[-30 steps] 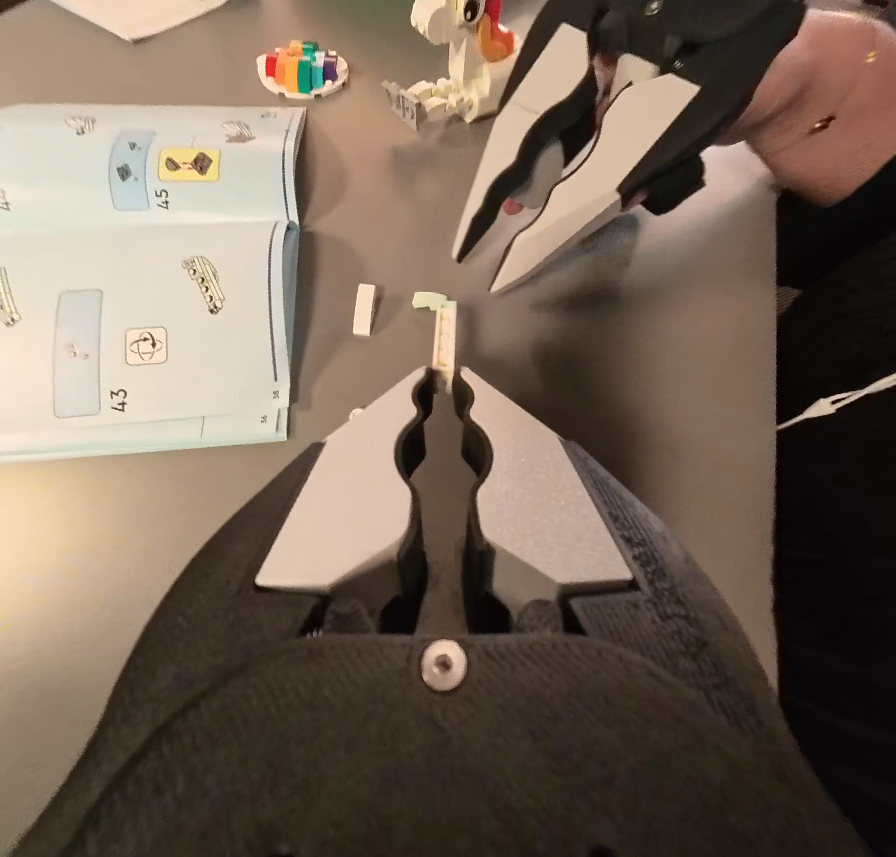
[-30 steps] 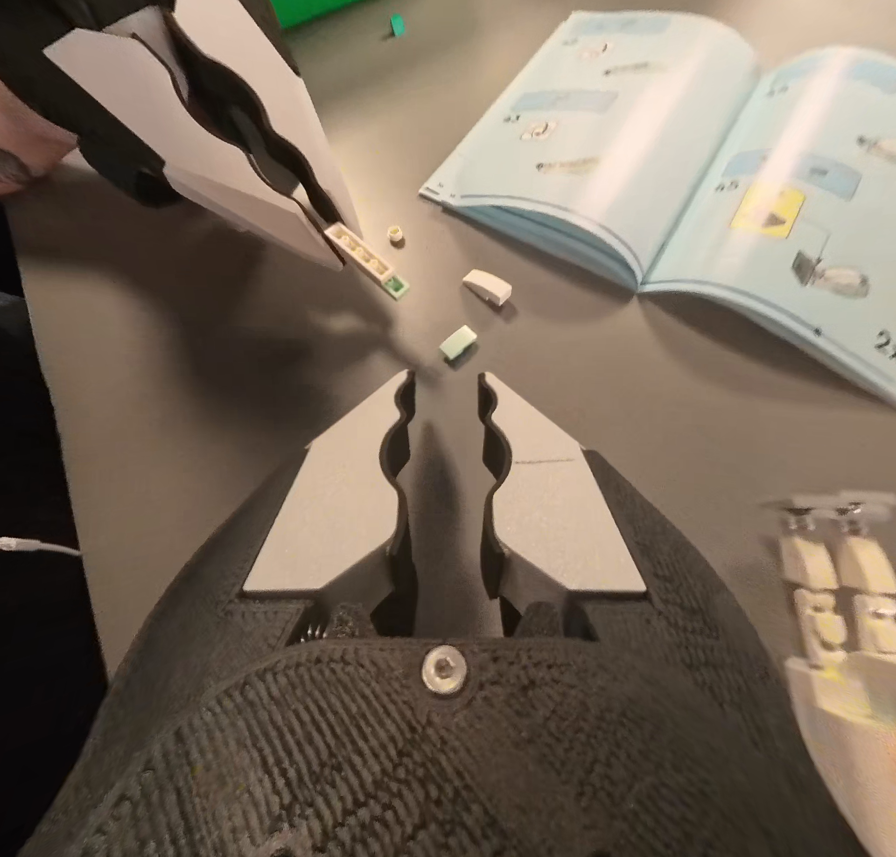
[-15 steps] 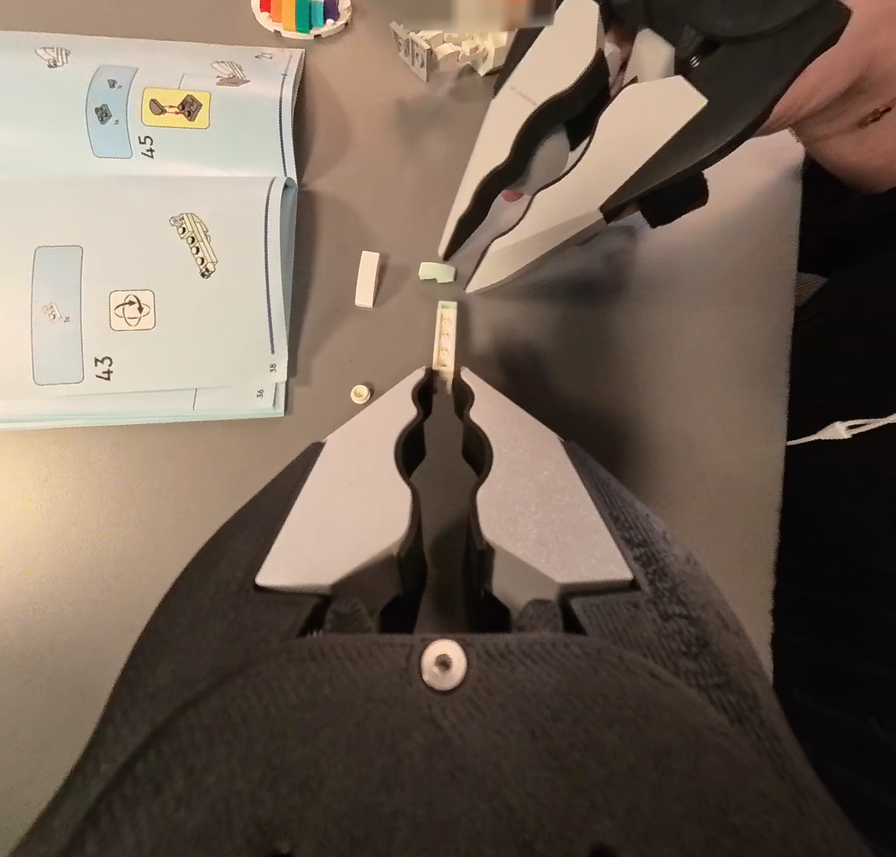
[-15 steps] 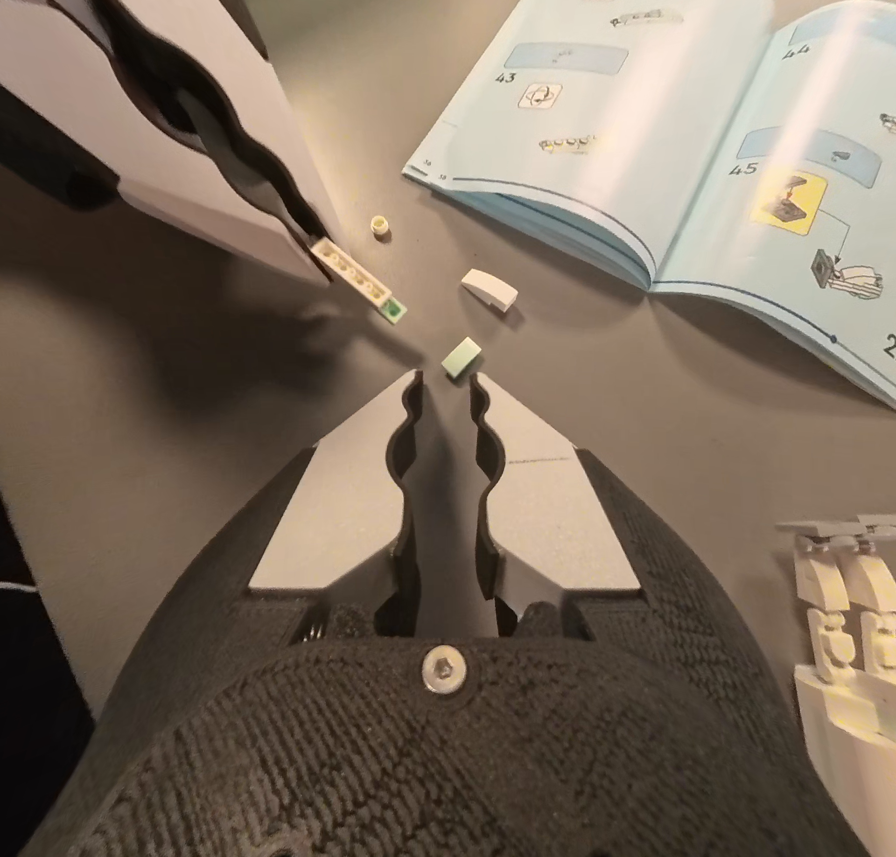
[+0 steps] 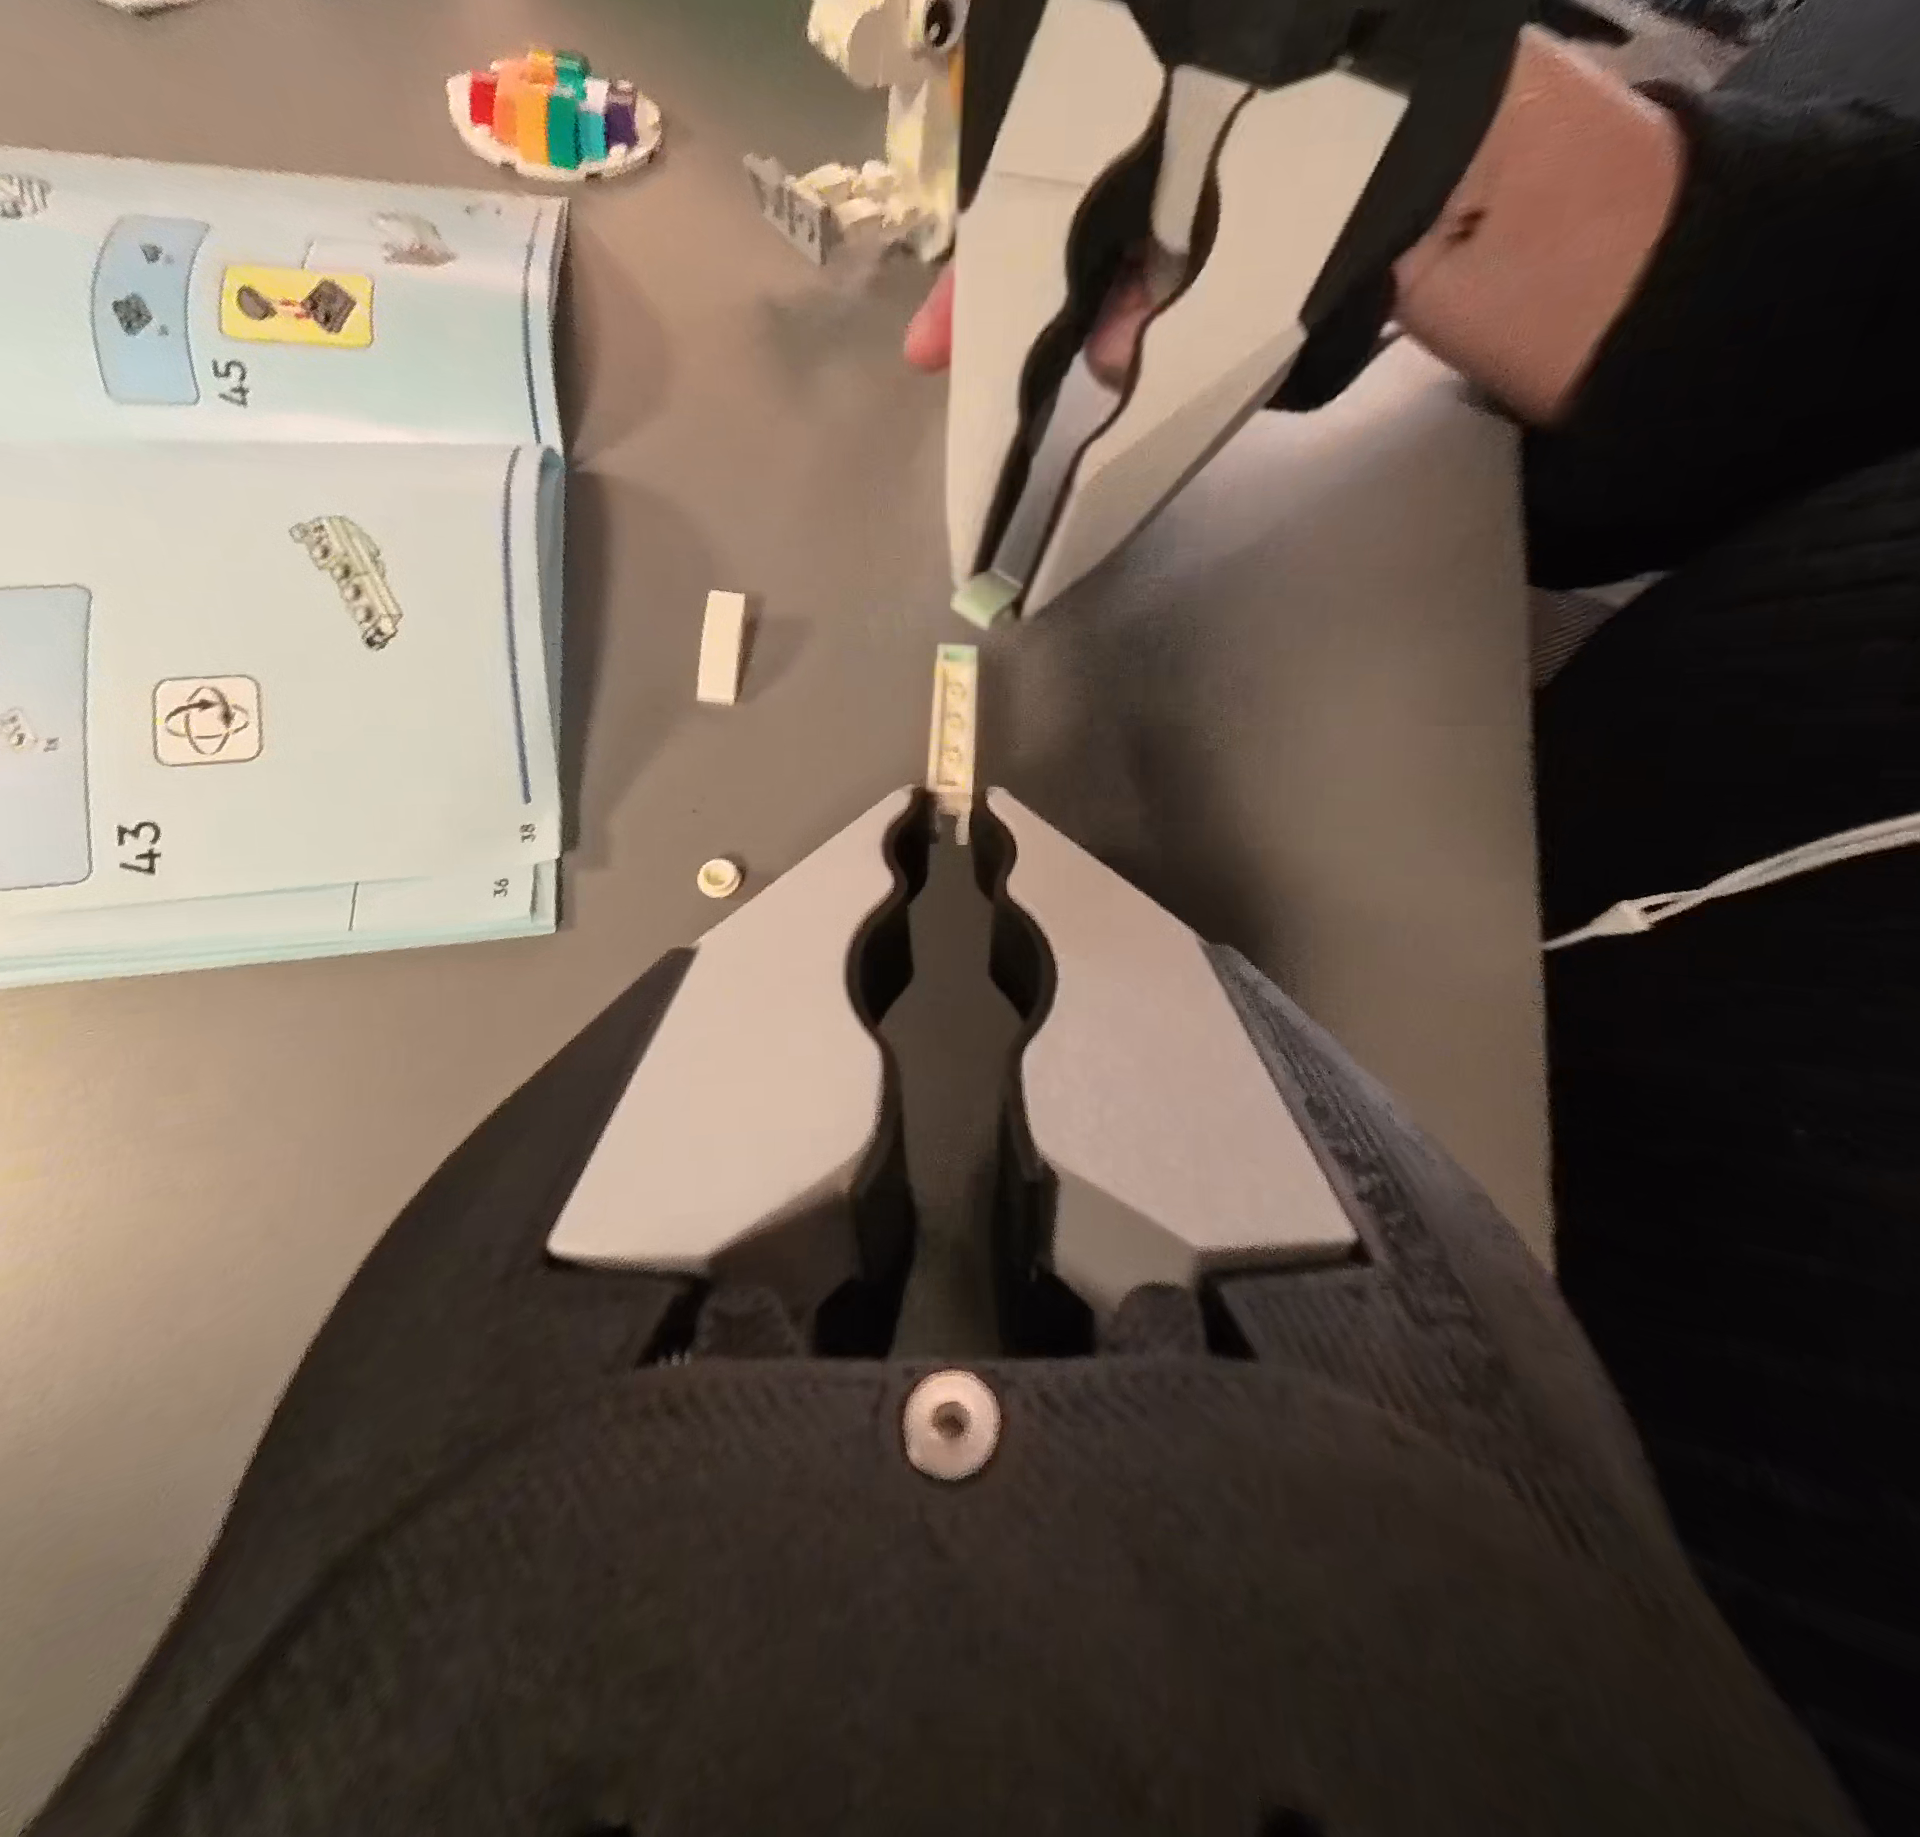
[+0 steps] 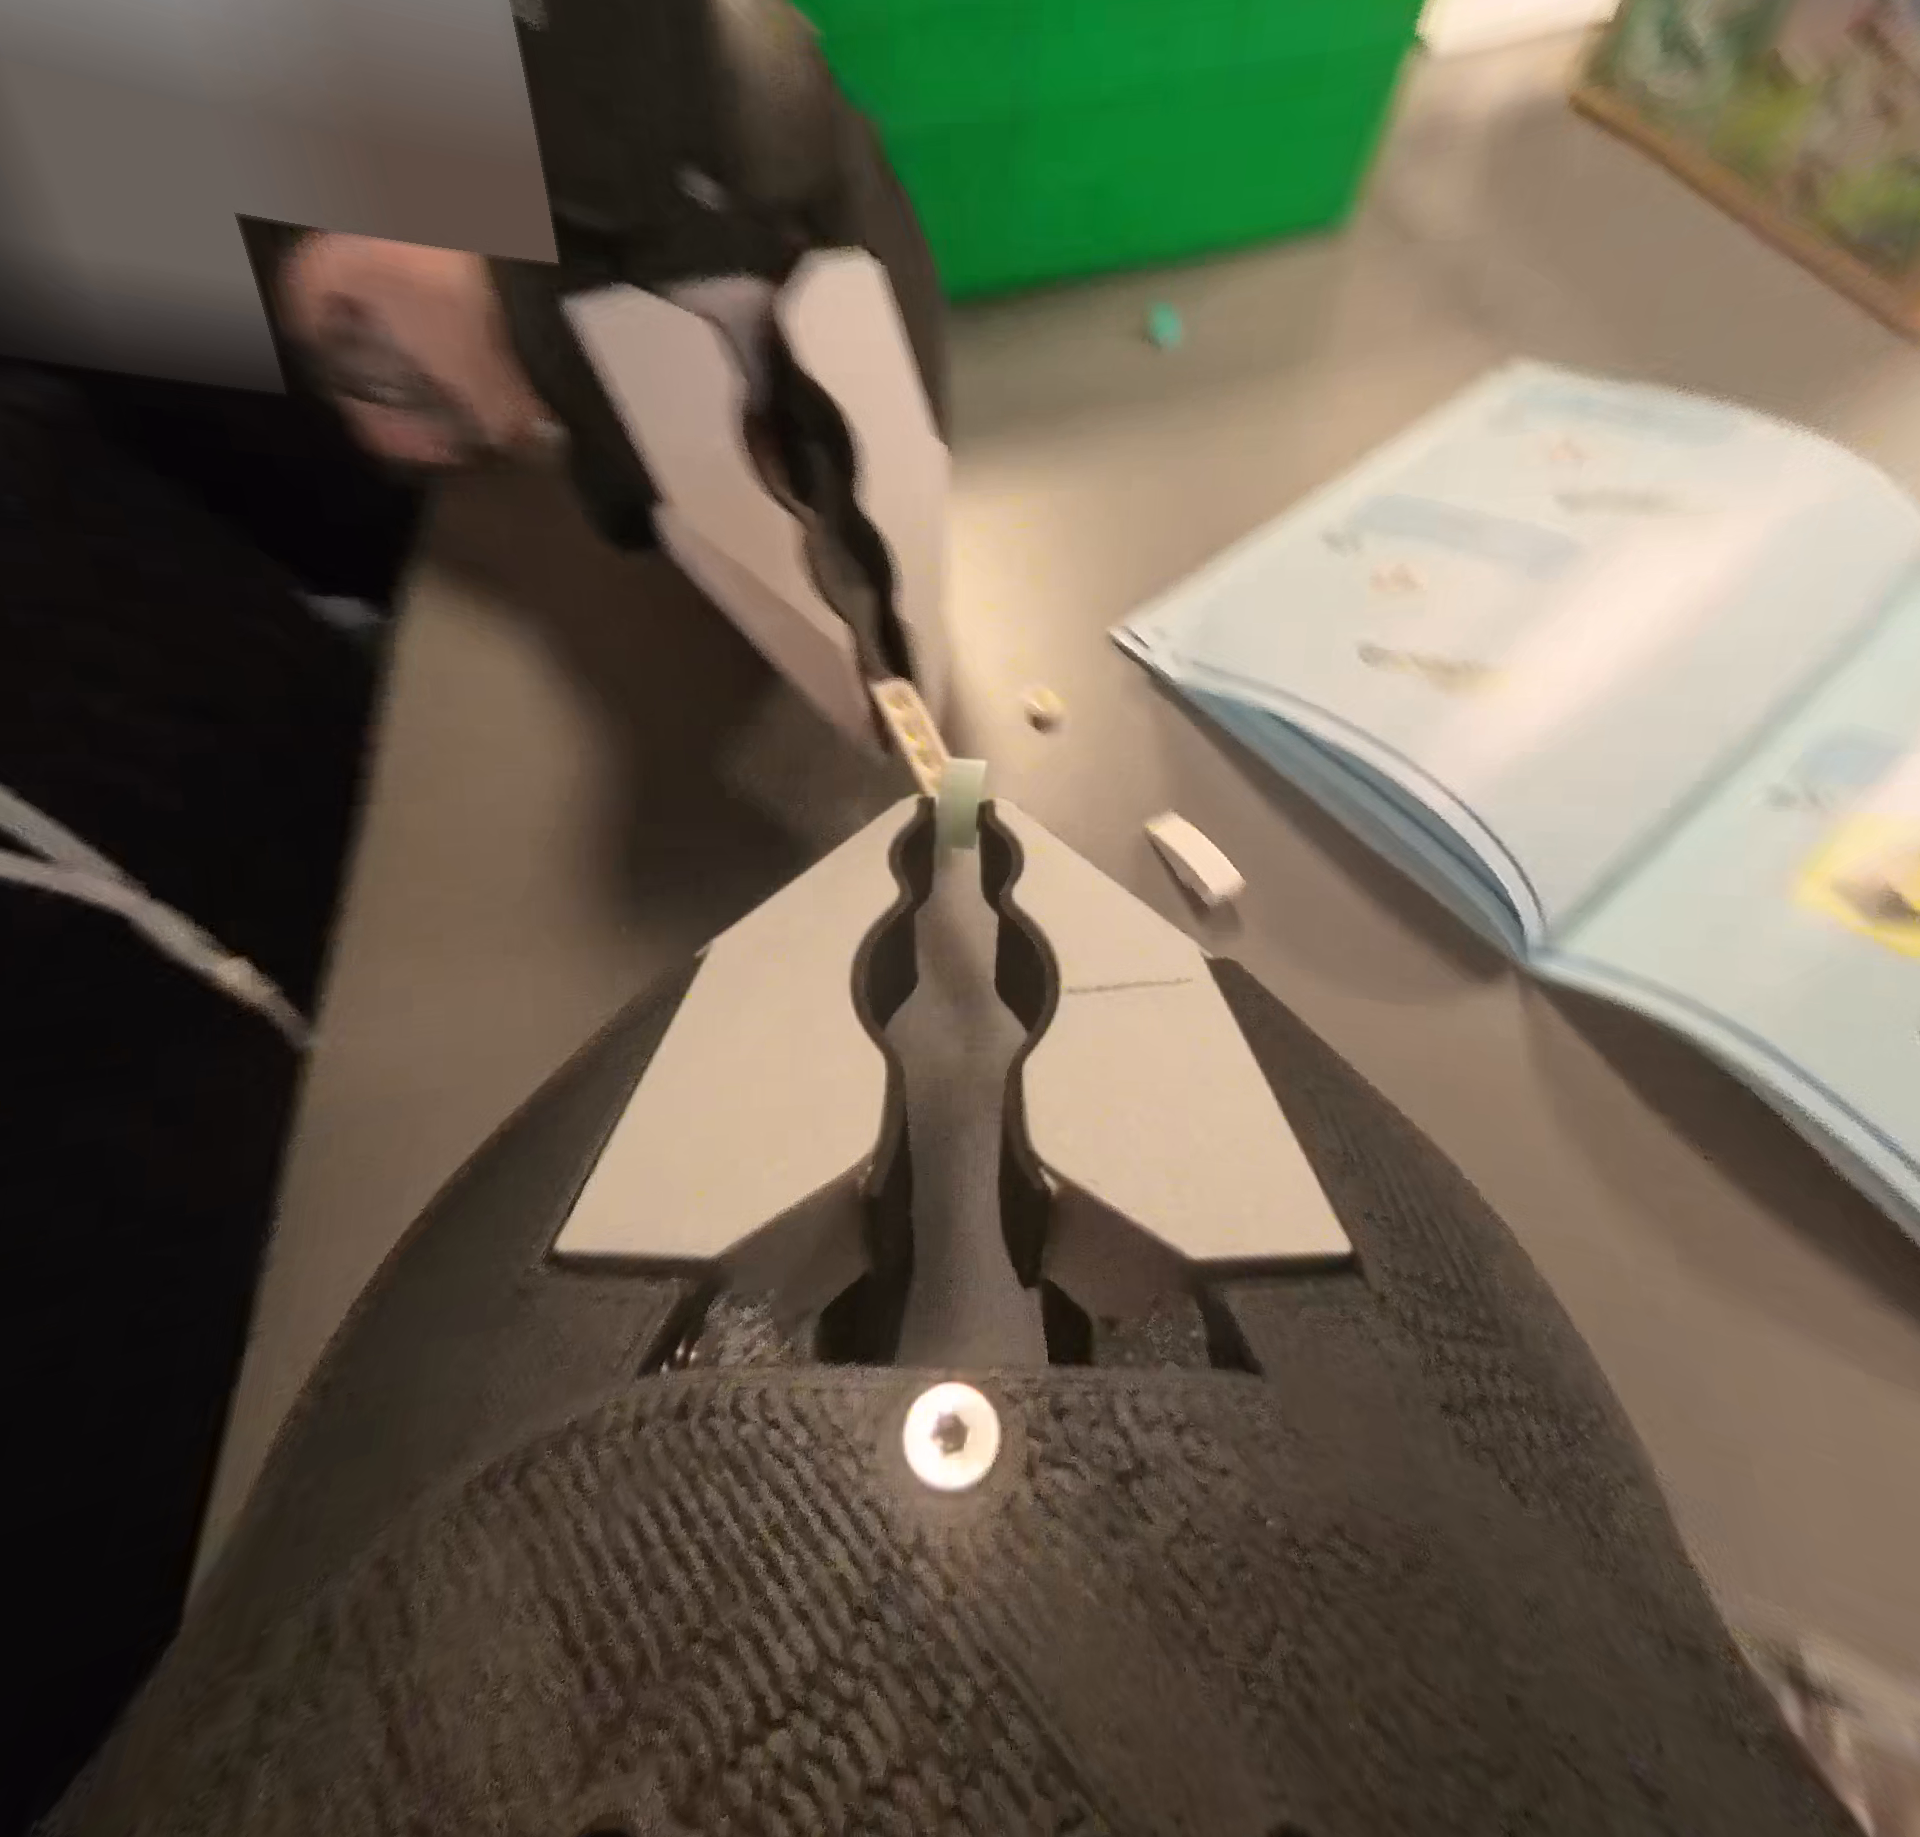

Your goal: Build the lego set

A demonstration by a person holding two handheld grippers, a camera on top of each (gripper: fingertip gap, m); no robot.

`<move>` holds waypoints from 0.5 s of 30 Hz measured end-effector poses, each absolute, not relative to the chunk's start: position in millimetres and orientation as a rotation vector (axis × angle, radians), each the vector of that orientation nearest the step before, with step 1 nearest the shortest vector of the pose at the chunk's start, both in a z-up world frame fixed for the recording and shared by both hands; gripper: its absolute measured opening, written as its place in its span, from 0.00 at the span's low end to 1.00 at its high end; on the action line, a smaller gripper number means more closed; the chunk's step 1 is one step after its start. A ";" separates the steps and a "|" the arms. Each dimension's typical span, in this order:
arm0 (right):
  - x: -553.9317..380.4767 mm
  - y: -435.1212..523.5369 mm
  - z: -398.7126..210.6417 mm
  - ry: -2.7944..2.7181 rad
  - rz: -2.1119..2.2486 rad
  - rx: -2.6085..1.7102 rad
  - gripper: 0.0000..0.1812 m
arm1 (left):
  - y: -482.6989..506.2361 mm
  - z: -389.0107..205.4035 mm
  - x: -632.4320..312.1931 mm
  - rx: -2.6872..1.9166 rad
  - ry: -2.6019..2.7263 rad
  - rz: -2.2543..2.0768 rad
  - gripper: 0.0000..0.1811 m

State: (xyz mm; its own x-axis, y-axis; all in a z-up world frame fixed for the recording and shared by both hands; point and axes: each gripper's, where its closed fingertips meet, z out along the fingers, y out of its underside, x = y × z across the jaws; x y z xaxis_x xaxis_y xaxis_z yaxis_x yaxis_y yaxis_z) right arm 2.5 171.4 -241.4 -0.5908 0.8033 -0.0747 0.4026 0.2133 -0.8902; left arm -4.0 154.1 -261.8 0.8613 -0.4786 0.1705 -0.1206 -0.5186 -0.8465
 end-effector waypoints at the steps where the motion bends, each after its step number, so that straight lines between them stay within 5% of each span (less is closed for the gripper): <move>1: 5.4 167.6 -236.0 -2.108 1.385 -1.058 0.03 | 152.1 -259.0 -0.8 -2.073 0.453 -0.512 0.04; 15: 19.4 153.6 -233.0 -2.330 1.393 -0.881 0.04 | 143.6 -246.2 16.2 -1.961 0.579 -0.553 0.04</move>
